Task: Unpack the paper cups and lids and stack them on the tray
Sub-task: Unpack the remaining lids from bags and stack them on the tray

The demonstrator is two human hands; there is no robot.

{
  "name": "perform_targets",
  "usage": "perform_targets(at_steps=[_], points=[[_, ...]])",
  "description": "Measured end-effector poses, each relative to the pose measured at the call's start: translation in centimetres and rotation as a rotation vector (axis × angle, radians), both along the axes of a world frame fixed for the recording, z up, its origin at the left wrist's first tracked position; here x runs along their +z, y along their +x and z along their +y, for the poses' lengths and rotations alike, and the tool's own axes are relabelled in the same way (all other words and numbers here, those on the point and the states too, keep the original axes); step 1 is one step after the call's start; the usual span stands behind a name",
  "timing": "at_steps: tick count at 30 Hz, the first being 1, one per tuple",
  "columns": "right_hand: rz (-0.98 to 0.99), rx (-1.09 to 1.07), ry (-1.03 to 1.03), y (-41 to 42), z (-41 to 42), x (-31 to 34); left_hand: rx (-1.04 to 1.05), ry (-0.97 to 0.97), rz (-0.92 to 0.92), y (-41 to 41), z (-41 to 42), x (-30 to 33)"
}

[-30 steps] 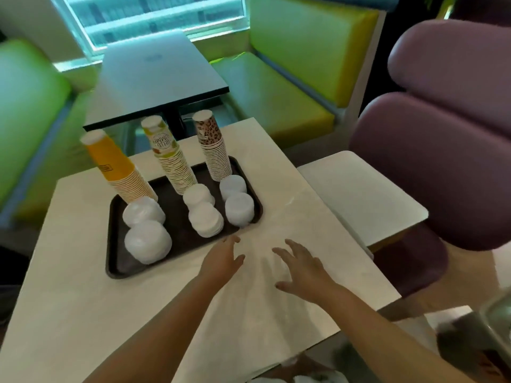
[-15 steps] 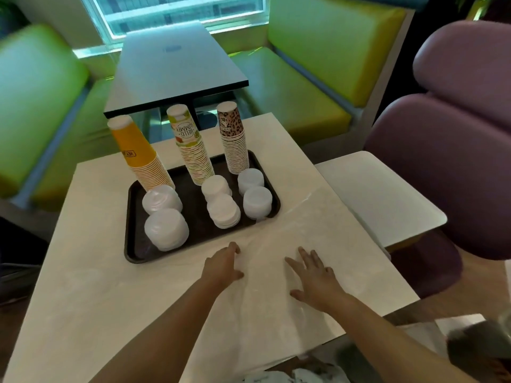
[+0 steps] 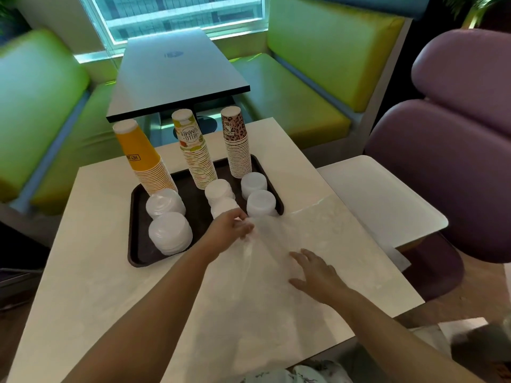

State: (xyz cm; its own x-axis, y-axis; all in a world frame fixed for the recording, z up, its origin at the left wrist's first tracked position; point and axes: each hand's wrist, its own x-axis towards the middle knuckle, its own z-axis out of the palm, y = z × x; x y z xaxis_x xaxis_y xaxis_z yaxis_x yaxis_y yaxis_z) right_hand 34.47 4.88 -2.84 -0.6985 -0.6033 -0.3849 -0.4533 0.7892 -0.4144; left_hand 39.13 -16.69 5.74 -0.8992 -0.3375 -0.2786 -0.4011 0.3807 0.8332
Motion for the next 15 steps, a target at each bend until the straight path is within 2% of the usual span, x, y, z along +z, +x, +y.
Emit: perform_targets(at_steps=[3, 6, 9, 12, 15], points=[[-0.021, -0.107, -0.297, -0.2, -0.7, 0.9, 0.003, 0.051, 0.052, -0.1, 0.0, 0.8], [-0.002, -0.109, -0.402, 0.0, -1.4, 1.6, -0.059, -0.078, 0.004, -0.1, -0.1, 0.5], [-0.016, -0.028, -0.233, 0.1, -1.6, 0.8, -0.147, -0.29, 0.007, 0.1, 0.1, -0.8], [-0.052, 0.045, 0.017, 0.3, -1.0, -0.3, -0.193, -0.501, 0.222, 0.1, 0.6, -1.5], [-0.067, 0.028, 0.014, 0.1, -0.7, -0.5, -0.213, -0.571, 0.359, -0.1, 1.4, -0.8]])
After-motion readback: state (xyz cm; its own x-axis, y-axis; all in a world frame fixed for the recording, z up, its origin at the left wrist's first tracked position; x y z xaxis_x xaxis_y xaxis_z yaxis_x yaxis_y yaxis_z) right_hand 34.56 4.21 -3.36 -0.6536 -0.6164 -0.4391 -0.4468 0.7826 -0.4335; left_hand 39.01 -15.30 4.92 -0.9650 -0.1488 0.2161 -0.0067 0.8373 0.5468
